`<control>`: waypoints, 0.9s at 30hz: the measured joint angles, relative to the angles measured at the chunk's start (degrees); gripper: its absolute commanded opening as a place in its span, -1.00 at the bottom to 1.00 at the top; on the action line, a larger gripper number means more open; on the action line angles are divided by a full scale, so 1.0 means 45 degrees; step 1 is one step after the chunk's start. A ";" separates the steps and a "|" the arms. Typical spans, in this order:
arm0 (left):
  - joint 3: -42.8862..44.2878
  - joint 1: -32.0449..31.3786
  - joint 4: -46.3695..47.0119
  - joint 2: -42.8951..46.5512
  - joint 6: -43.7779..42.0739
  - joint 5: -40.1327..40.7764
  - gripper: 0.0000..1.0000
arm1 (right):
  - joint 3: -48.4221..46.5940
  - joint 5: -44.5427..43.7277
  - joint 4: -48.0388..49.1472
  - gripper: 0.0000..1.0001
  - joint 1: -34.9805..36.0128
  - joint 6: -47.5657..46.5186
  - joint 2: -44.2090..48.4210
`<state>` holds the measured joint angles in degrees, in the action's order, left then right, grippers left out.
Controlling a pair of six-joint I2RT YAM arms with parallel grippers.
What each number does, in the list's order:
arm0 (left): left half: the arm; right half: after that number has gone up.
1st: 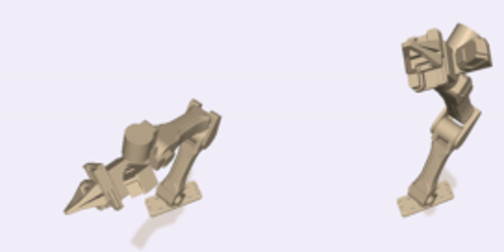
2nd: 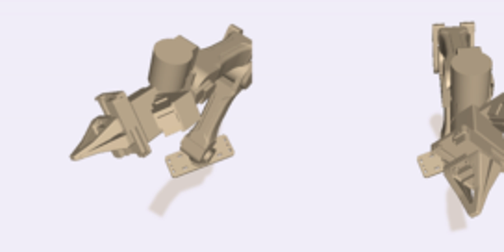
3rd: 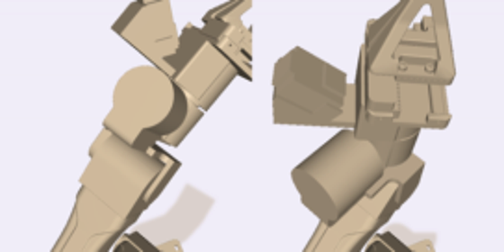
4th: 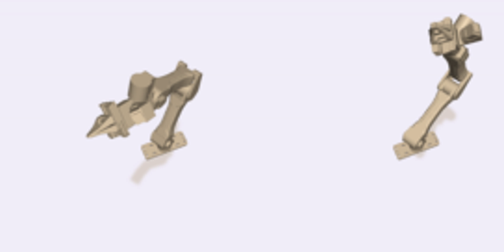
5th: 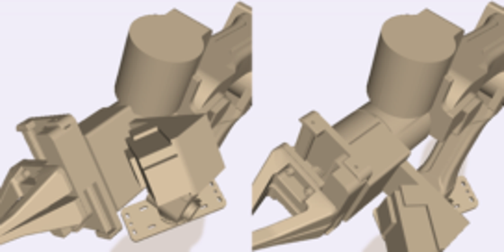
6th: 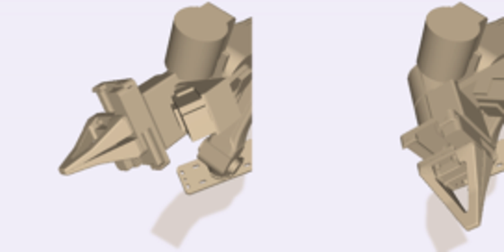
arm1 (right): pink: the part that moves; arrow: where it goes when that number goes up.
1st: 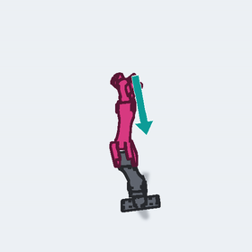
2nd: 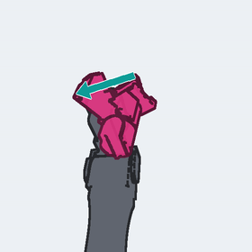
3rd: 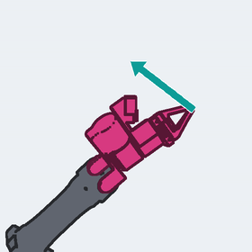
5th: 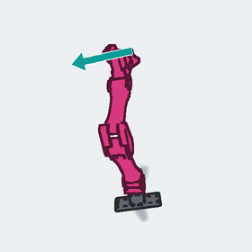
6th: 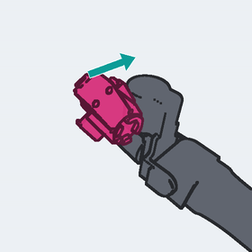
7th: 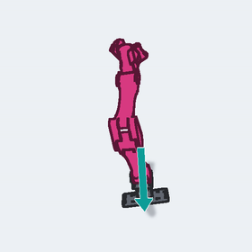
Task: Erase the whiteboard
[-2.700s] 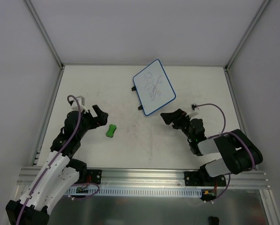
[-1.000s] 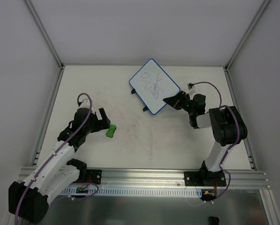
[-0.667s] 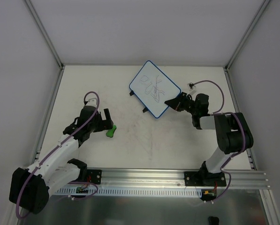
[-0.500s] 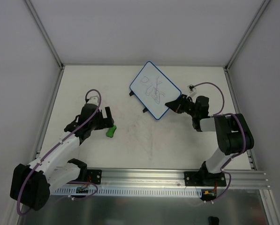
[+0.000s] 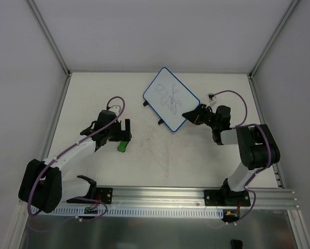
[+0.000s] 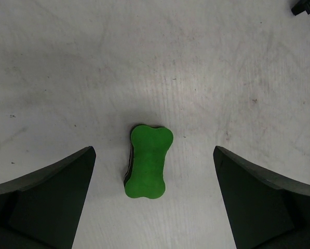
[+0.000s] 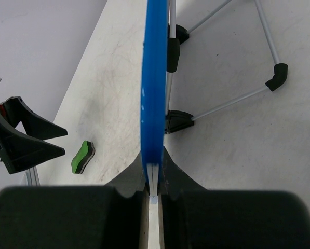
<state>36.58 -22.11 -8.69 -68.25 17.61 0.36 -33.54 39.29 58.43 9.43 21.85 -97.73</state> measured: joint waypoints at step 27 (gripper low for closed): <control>0.2186 -0.1103 -0.3084 -0.3424 -0.0578 0.1234 0.20 | -0.0005 0.0068 0.0063 -1.00 -0.0044 0.0141 -0.0063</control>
<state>46.41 -27.07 -22.57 -83.66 15.00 5.91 -33.56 39.59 58.72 9.23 22.48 -98.02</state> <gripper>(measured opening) 0.613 0.067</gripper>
